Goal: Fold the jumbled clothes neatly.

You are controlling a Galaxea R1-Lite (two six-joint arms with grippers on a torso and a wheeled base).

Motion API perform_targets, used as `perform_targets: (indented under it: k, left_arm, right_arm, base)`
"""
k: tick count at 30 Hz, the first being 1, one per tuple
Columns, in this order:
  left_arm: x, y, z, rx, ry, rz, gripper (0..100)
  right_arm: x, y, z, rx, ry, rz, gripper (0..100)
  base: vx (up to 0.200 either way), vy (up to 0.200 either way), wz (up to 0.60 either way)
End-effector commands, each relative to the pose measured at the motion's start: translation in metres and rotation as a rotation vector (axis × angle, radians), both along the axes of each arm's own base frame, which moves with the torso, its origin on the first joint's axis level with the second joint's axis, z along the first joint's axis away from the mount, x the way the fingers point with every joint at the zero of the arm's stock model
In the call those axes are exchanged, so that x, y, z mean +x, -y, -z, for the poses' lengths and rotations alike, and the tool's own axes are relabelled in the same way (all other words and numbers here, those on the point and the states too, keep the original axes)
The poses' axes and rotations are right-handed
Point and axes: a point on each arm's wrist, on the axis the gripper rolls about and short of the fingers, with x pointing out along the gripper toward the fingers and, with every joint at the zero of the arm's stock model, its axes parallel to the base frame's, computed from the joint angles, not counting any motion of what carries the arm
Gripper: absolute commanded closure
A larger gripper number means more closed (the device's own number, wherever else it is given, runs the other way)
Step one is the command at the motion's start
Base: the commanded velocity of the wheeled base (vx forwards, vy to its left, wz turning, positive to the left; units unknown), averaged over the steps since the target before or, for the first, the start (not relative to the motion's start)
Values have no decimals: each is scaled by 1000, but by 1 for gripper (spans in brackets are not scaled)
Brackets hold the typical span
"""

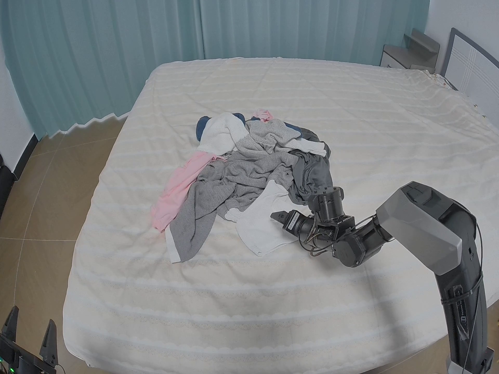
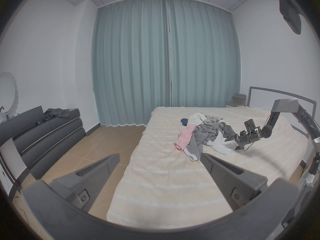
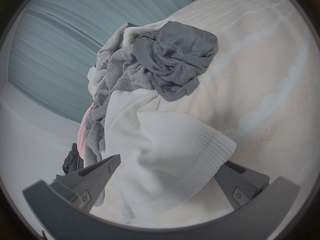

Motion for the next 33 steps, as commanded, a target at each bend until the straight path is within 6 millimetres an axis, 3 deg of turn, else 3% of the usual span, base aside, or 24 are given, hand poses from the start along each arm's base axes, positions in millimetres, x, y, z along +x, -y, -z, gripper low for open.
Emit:
perform_targets:
  k: [1, 14, 16, 19, 20, 23, 25, 26, 31, 33]
  left_arm:
    - [0, 0, 5, 1, 2, 0, 0]
    - [0, 0, 5, 1, 2, -1, 0]
    - [0, 0, 5, 1, 3, -1, 0]
    - [0, 0, 5, 1, 3, 0, 0]
    - [0, 0, 5, 1, 2, 0, 0]
    - [0, 0, 5, 1, 3, 0, 0]
    - [0, 0, 5, 1, 3, -1, 0]
    - [0, 0, 5, 1, 3, -1, 0]
    - [0, 0, 5, 1, 3, 0, 0]
    - [0, 0, 5, 1, 2, 0, 0]
  right_arm:
    - [5, -5, -1, 9, 25, 1, 100]
    - [-1, -8, -1, -10, 19, 19, 100]
    - [-20, 2, -11, -18, -16, 16, 100]
    - [-32, 9, -18, -18, -35, 10, 100]
    - [-50, 20, -27, -27, -55, -6, 100]
    - [-79, 39, -33, -39, -72, -35, 100]
    - [-86, 43, -34, -43, -62, -48, 100]
    - [-104, 54, -35, -43, -25, -82, 100]
    - [-146, 75, -35, -43, 72, -147, 100]
    - [-175, 88, -30, -56, 69, -179, 100]
  base:
    - [0, 0, 0]
    - [0, 0, 0]
    - [0, 0, 0]
    - [0, 0, 0]
    - [0, 0, 0]
    - [0, 0, 0]
    - [0, 0, 0]
    - [0, 0, 0]
    - [0, 0, 0]
    - [0, 0, 0]
